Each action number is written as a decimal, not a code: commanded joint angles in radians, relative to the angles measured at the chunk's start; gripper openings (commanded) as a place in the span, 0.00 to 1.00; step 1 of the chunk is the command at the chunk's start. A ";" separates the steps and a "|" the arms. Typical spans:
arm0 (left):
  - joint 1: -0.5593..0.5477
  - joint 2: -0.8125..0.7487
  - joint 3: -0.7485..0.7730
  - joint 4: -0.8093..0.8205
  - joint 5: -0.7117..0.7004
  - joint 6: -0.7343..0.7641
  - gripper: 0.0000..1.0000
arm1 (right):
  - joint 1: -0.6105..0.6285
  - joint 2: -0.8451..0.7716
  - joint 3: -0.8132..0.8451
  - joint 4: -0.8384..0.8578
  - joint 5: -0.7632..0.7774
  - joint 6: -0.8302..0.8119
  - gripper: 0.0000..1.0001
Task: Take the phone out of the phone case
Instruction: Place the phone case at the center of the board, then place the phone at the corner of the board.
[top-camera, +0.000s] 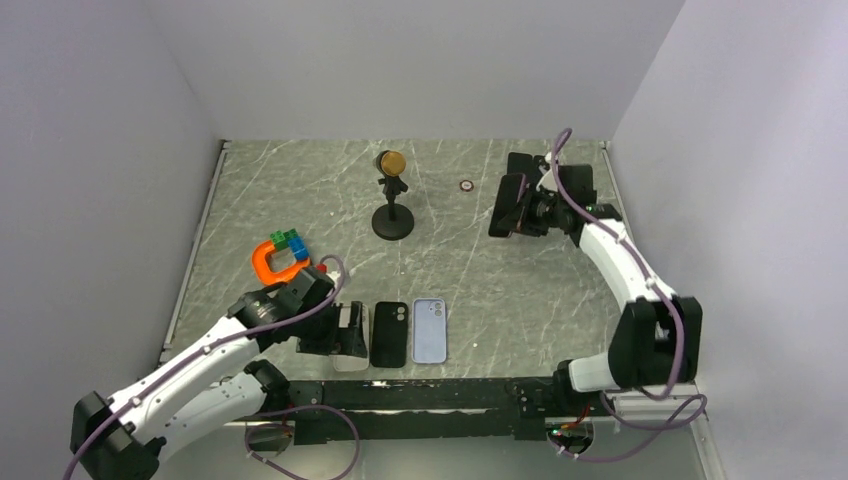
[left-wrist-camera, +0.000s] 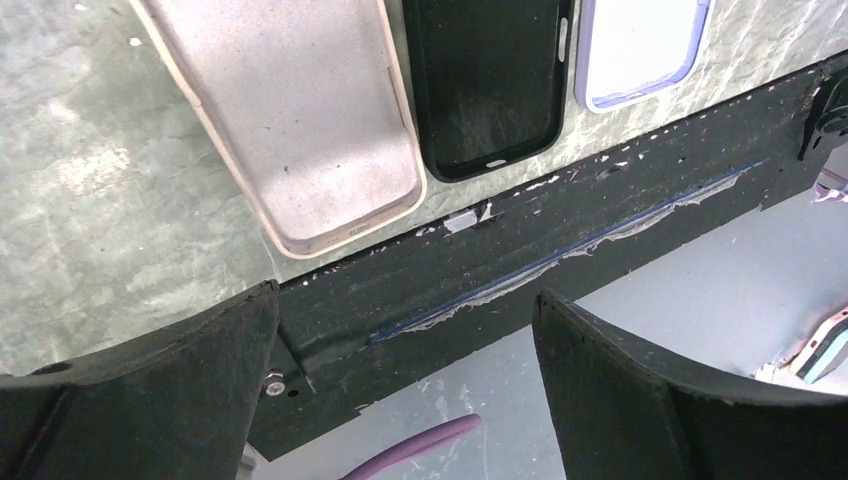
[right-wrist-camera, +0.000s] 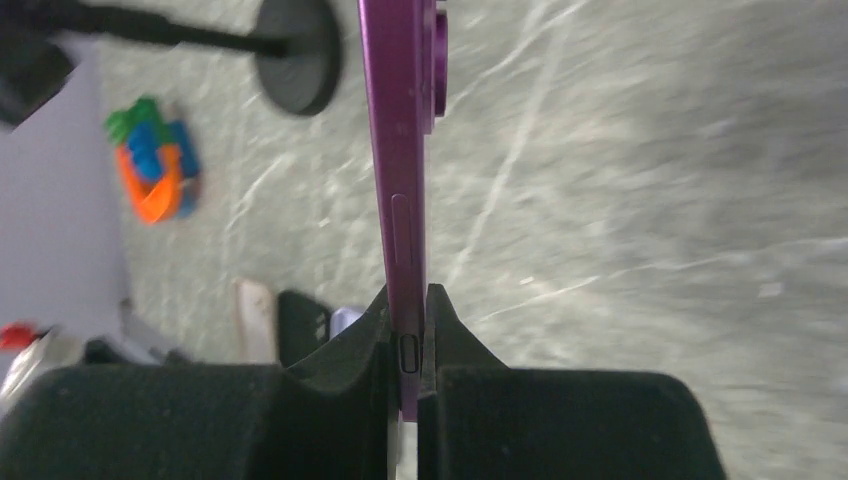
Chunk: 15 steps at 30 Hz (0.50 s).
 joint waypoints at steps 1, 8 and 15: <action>0.007 -0.082 0.065 -0.065 -0.063 0.033 0.99 | -0.130 0.136 0.183 -0.087 0.123 -0.166 0.00; 0.007 -0.218 0.136 0.028 -0.101 0.120 0.99 | -0.305 0.431 0.463 -0.240 0.369 -0.317 0.00; 0.005 -0.315 0.177 0.189 -0.023 0.099 0.99 | -0.356 0.795 0.854 -0.370 0.370 -0.397 0.00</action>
